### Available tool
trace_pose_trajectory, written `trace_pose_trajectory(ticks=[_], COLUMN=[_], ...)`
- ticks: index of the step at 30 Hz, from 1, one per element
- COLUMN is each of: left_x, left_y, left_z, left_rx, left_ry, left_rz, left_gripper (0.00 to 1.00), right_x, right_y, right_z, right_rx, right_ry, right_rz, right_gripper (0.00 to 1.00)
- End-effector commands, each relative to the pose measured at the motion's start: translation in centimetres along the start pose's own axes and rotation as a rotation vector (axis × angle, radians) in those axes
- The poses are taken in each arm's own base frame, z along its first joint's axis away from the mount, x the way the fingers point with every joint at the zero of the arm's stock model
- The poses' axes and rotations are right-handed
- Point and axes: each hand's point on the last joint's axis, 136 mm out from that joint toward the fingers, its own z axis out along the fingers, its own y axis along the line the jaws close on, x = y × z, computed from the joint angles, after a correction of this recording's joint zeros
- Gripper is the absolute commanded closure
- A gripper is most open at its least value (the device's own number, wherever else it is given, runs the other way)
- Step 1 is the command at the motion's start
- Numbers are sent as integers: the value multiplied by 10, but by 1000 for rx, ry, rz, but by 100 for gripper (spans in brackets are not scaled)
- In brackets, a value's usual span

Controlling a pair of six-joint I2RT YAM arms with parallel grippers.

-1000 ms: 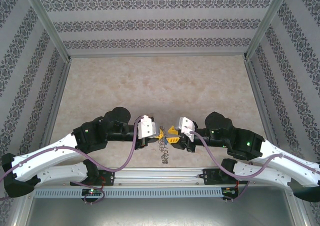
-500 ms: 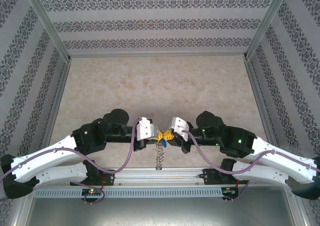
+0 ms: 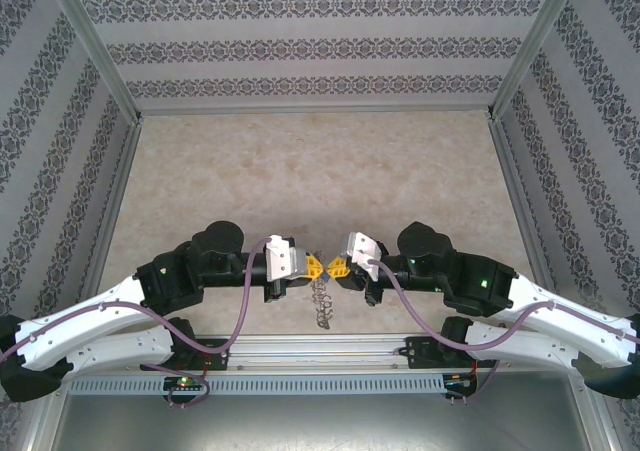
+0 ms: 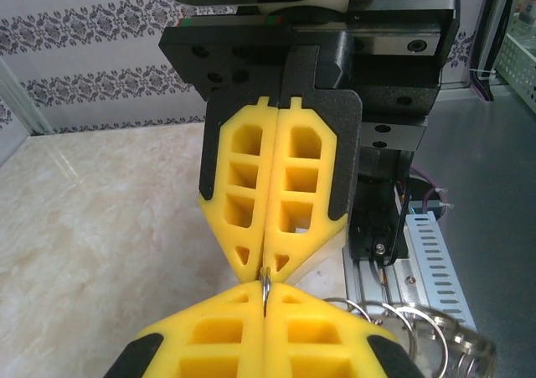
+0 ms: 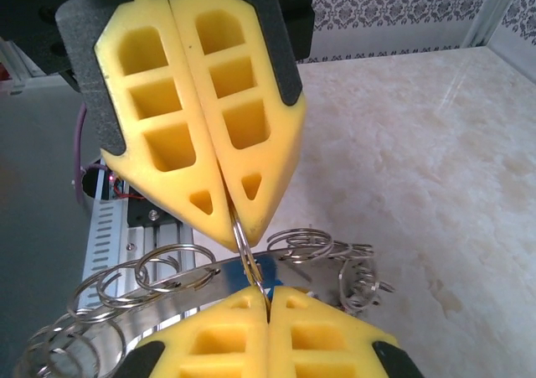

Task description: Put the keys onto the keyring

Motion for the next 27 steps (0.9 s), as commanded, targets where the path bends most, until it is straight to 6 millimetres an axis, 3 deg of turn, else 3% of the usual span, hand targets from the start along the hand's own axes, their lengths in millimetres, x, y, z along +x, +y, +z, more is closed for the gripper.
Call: trace_pose_trajectory(ticks=[1,7,20,27], left_x=[-36,-43,-51,-54], left_y=[2,-3,-16,-21], left_z=[-7,-12,-14,-17], left_rx=[3,26,104,129], left_ry=[-137,-186,-251,-267], left_rz=[28,33,32,32], left_gripper=[100,100,100,100], right_x=[8,10,-8,-6], right_y=[-2,-7,7,14], right_z=[1,7,7,13], right_rx=[15,15,-94,-148], right_ry=[25,40,-23,-1], right_rz=[1,14,19,32], right_gripper=[99,99,92,88])
